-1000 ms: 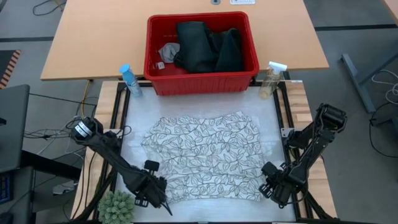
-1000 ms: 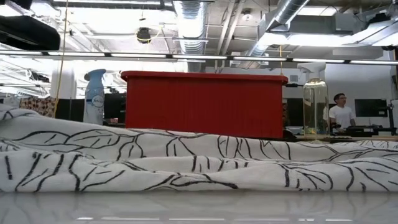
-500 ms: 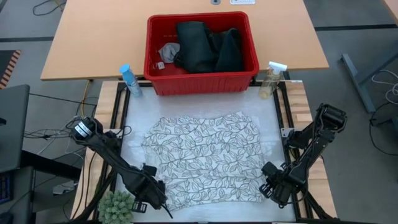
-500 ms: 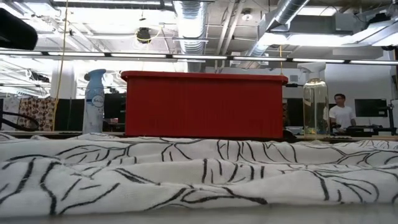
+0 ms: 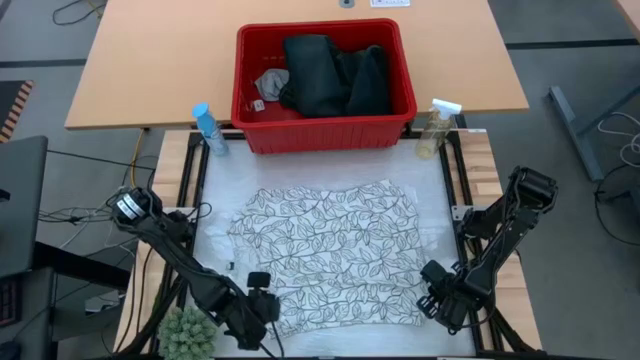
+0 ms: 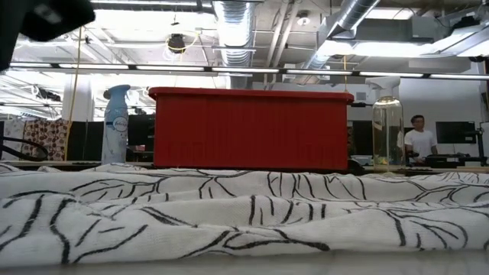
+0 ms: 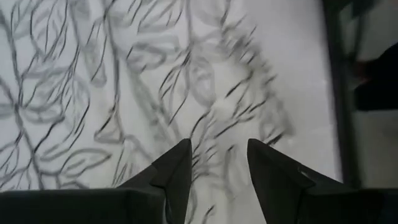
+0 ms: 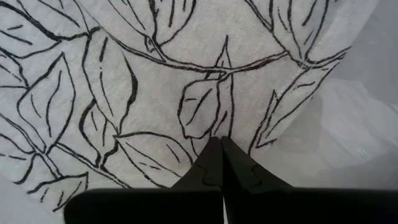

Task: Fold laundry
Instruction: Fold the white-patterned shirt

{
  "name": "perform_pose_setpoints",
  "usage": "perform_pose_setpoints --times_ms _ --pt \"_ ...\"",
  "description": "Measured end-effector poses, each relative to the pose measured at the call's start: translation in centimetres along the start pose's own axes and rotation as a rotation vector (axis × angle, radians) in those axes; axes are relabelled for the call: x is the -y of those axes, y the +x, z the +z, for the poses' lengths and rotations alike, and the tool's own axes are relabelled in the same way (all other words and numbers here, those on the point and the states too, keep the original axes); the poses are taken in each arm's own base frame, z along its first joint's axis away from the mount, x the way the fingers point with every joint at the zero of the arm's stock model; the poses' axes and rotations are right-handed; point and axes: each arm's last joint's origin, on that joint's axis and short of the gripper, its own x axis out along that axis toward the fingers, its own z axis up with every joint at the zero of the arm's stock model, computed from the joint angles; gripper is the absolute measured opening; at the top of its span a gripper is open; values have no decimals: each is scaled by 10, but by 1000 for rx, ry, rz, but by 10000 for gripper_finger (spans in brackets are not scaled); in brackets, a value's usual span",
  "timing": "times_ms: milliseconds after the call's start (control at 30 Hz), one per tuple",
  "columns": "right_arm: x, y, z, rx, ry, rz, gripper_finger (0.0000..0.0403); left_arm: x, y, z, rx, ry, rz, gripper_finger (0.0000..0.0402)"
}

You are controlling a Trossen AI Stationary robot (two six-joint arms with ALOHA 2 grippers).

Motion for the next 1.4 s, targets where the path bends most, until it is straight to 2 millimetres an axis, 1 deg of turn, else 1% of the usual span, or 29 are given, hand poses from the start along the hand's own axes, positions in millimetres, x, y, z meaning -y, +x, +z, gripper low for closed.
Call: perform_pose_setpoints --times_ms 100,267,467,700,1000,1233,1333,1400 --pt "0 0 0 0 0 0 16 -5 8 -8 -39 11 1 145" --pt "0 0 0 -1 -5 0 16 -5 15 -14 -50 47 -42 145" --pt "0 0 0 -1 -6 0 16 -4 15 -10 -7 102 -48 138" --pt "0 0 0 -1 -8 -1 16 -4 16 -5 26 105 -67 128" --pt "0 0 0 -3 -12 -3 18 -3 37 -7 -14 98 -68 128" --pt "0 0 0 -2 -13 -3 19 -7 46 -11 -76 64 -48 127" --pt "0 0 0 -3 -25 -2 19 -6 50 -13 -115 61 -83 116" --pt "0 0 0 -3 -25 -3 19 -8 50 -11 -117 56 -93 97"
